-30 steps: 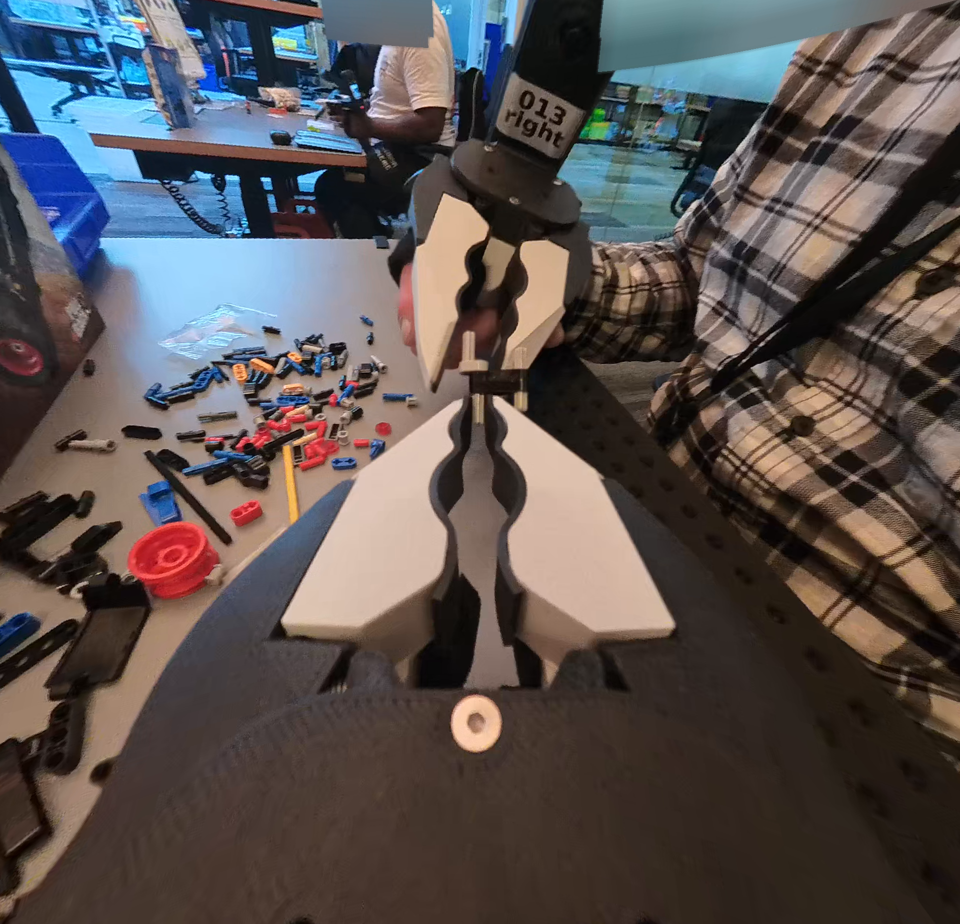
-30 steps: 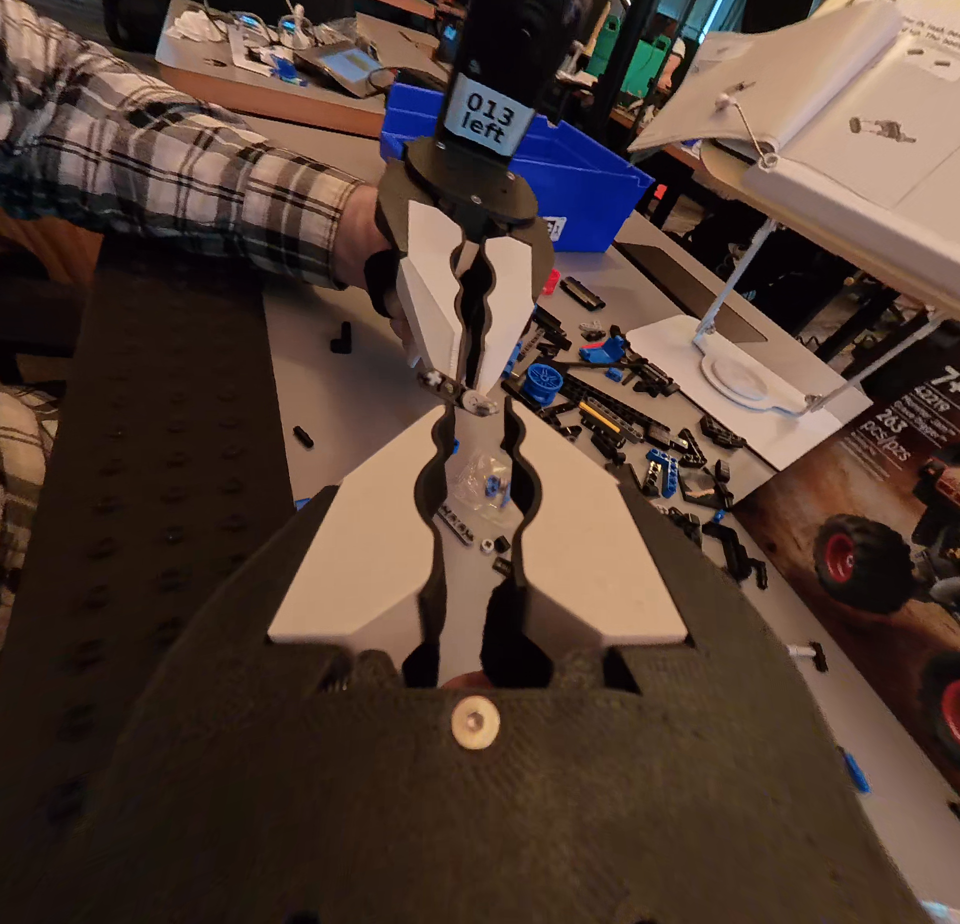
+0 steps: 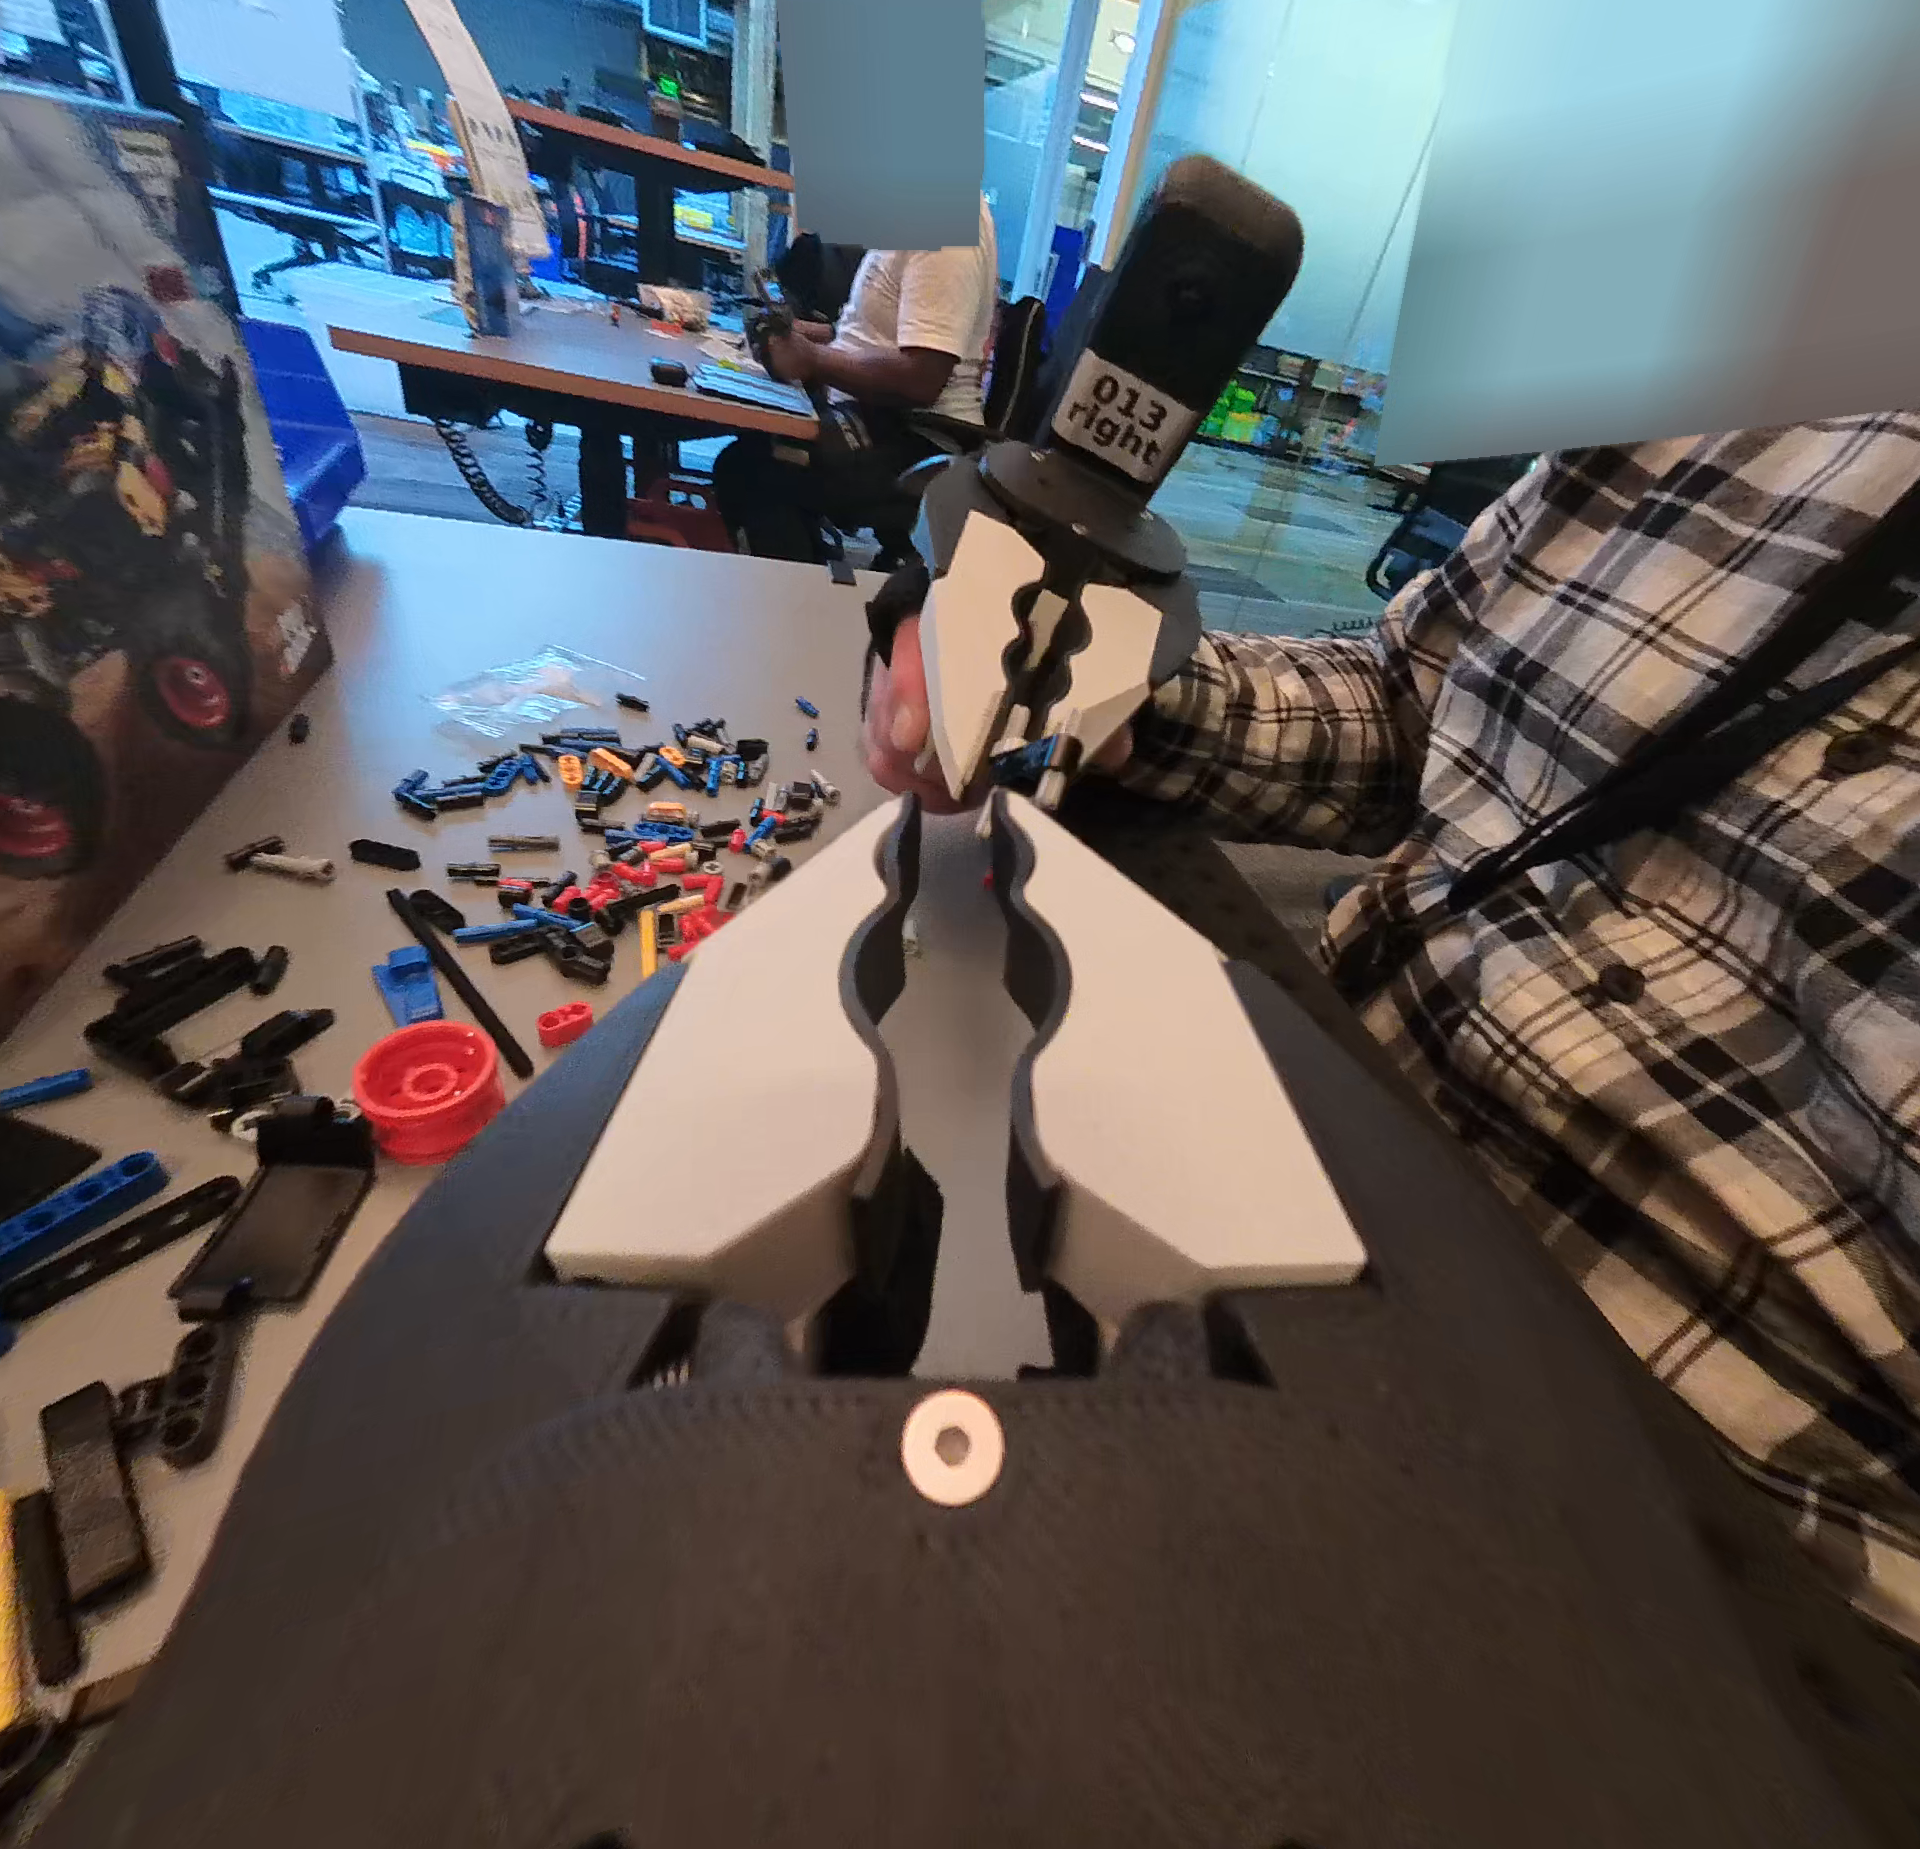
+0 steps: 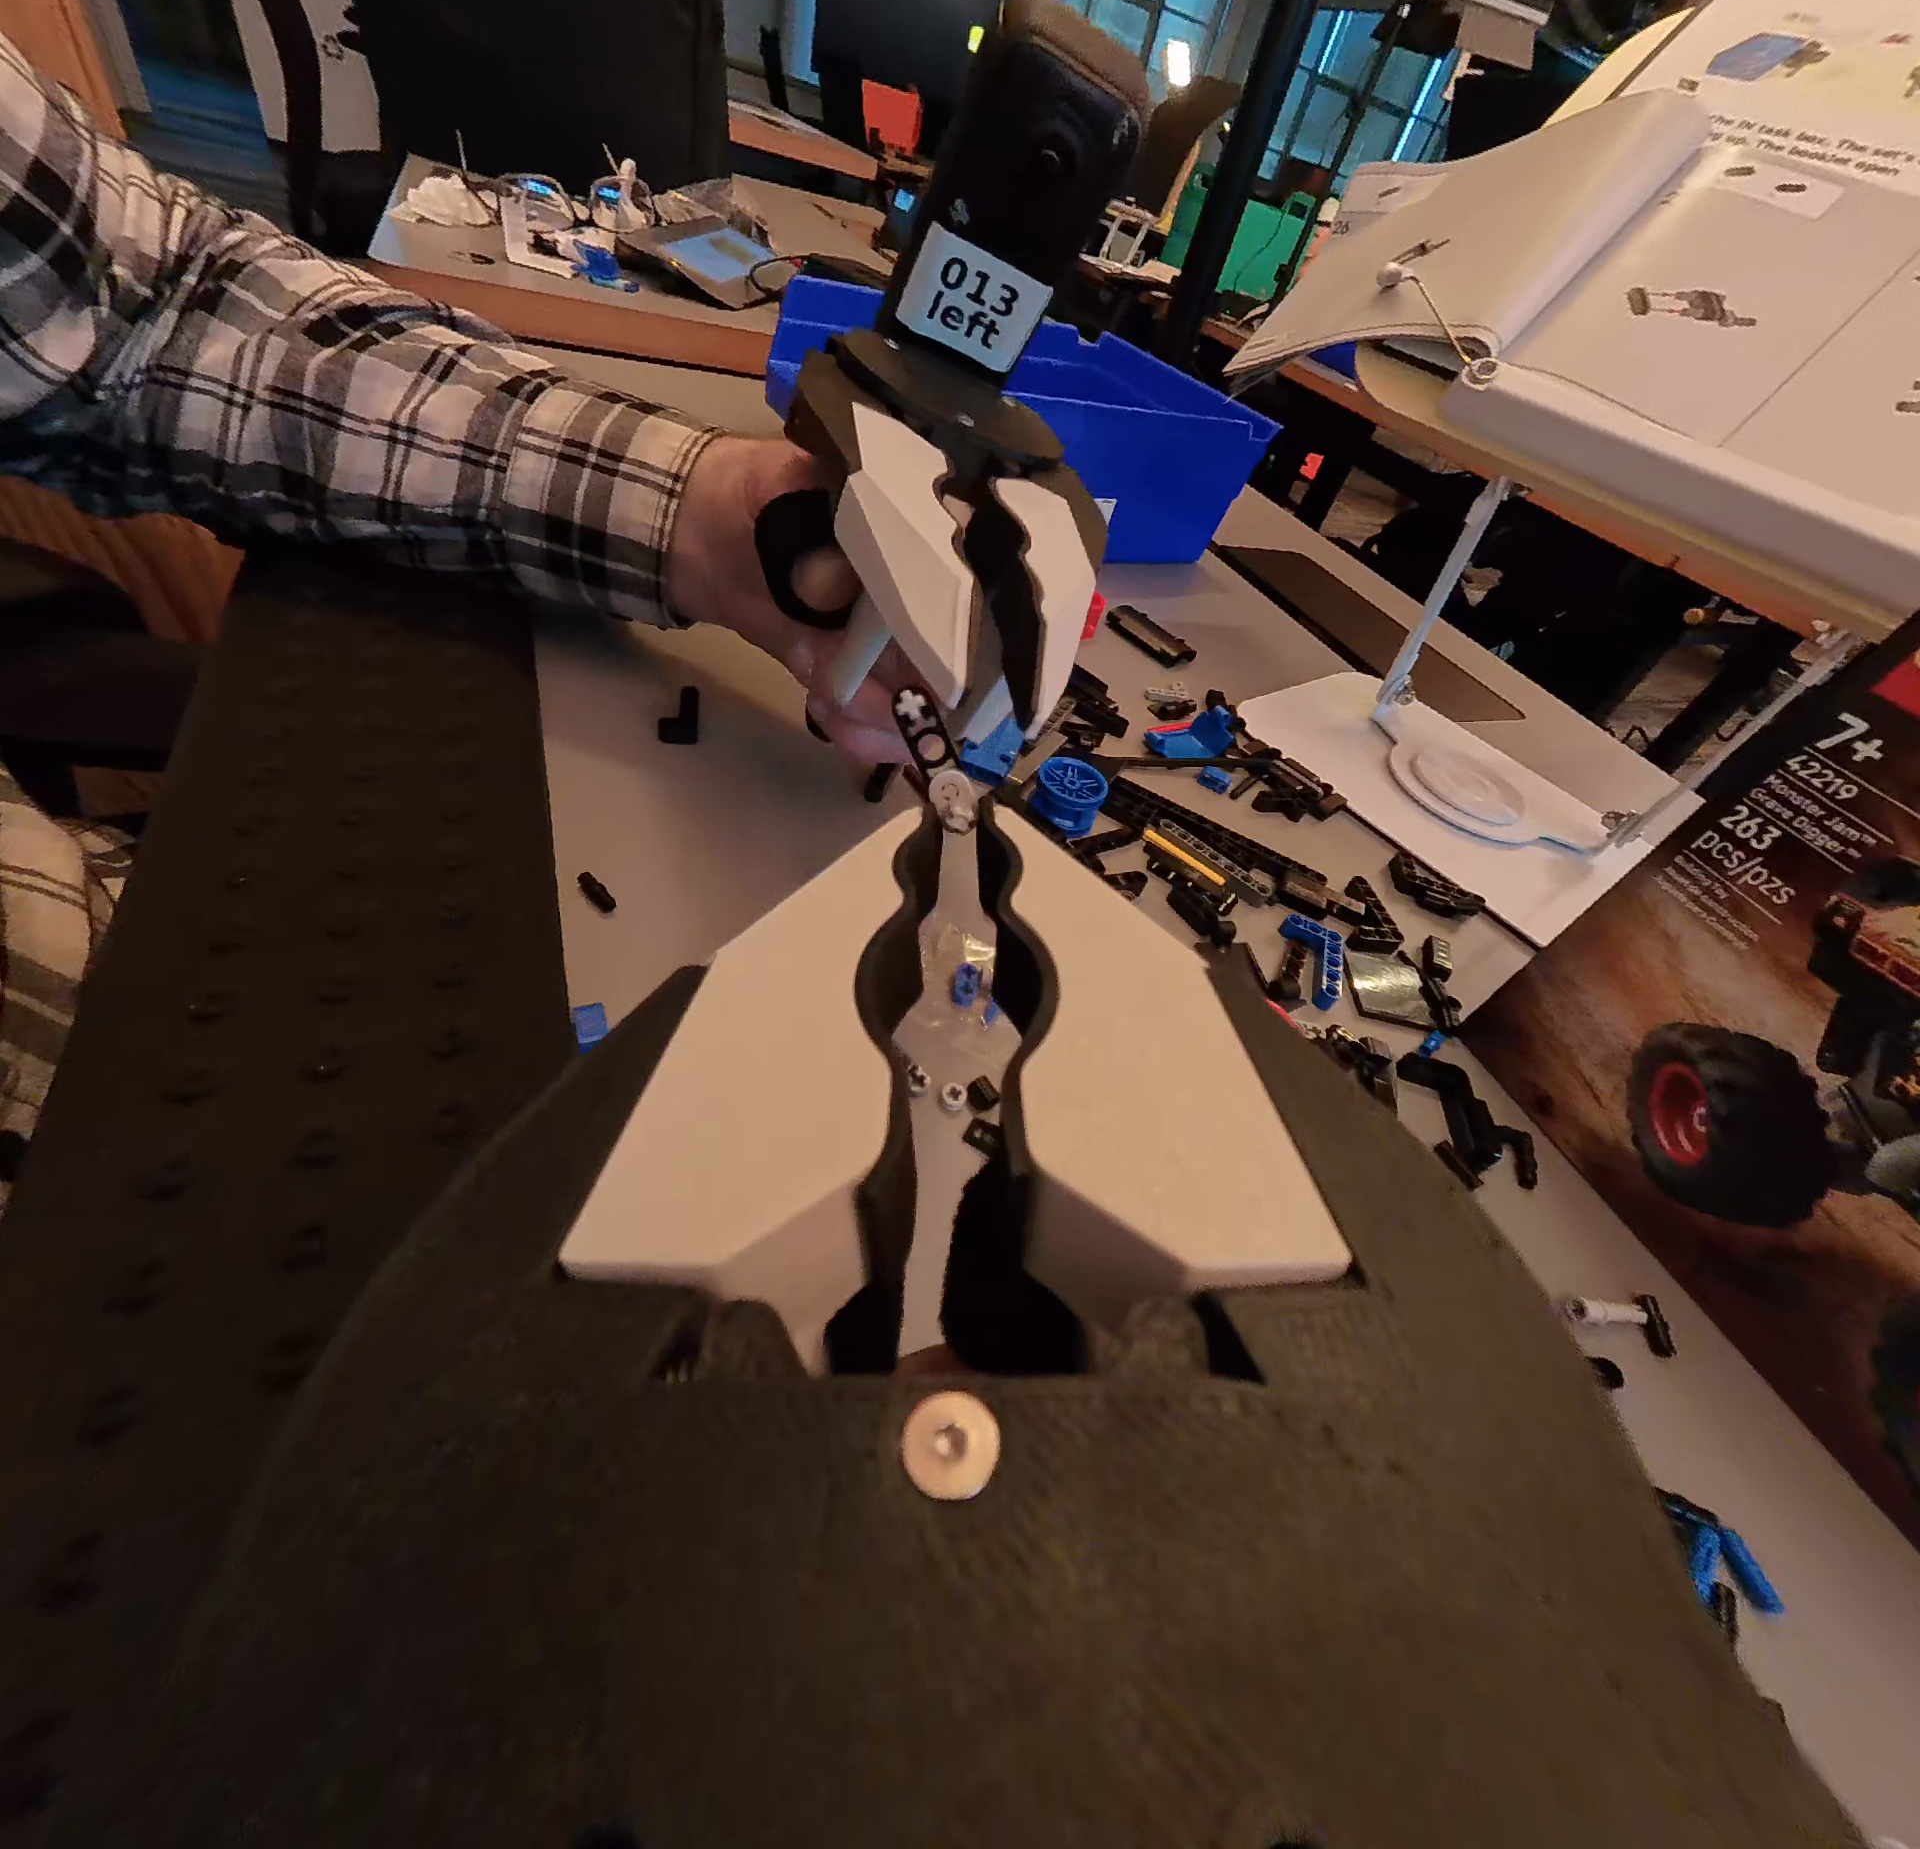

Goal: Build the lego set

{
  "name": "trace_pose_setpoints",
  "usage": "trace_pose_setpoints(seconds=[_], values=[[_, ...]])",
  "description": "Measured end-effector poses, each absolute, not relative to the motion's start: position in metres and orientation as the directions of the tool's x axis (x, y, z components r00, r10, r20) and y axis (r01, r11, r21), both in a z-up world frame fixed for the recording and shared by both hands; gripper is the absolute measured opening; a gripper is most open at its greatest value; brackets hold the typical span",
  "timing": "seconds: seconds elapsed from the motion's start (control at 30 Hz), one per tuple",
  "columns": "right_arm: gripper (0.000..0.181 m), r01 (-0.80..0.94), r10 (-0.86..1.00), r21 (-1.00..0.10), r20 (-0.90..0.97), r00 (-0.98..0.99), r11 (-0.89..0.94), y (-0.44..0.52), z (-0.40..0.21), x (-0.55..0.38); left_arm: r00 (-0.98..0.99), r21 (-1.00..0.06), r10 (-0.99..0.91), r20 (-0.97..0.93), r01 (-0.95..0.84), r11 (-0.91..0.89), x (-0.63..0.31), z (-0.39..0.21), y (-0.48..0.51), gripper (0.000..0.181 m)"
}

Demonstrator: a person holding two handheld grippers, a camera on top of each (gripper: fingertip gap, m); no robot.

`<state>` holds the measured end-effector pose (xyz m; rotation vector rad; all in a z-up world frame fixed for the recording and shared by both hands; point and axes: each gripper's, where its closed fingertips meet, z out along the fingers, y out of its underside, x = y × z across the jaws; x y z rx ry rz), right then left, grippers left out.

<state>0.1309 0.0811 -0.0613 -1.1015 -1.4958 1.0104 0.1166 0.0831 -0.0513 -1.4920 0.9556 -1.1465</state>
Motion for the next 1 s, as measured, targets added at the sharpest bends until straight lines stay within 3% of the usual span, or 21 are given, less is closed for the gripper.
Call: trace_pose_setpoints(seconds=[0.5, 1.0], values=[[0.006, 0.215, 0.957, -0.934, 0.289, -0.007, 0.284, 0.098, -0.069, 0.132, 0.411, -0.986, -0.897, 0.163, 0.031, -0.165, 0.093, -0.044, 0.111, 0.013], [0.006, 0.291, 0.94, -0.908, 0.335, 0.069, 0.302, 0.113, -0.079, 0.133, 0.405, -0.958, -0.903, -0.144, -0.286, 0.024, 0.122, -0.07, 0.096, 0.023]])
